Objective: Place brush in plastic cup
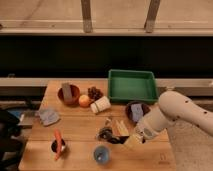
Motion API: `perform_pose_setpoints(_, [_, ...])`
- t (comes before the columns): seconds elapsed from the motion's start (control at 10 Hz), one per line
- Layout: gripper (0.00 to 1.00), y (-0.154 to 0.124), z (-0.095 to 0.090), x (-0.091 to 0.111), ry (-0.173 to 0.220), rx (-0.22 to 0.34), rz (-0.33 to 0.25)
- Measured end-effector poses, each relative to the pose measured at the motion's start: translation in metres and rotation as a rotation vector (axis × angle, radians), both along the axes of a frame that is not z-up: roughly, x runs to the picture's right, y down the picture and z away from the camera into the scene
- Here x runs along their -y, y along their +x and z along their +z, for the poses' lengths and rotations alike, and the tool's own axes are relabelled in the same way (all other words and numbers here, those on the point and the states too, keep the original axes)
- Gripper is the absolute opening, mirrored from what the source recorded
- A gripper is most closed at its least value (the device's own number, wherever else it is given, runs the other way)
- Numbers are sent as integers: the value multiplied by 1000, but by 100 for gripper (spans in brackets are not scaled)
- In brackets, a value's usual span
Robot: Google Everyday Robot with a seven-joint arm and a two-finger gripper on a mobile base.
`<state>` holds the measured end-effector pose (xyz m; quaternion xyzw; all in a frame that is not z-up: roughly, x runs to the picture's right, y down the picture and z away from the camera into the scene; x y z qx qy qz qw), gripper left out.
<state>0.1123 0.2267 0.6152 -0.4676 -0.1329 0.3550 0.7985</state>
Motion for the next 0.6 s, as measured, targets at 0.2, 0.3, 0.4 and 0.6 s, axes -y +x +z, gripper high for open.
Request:
perform_pose_setpoints(0.2, [0, -3, -4, 2, 11, 21, -25])
perform_pose_setpoints(0.3, [0, -3, -6, 2, 16, 29, -34])
perform_pose_setpoints(0.4, [0, -4, -10, 3, 22, 37, -44])
perform_pose_setpoints(0.6, [0, -3, -17, 2, 35, 45, -62])
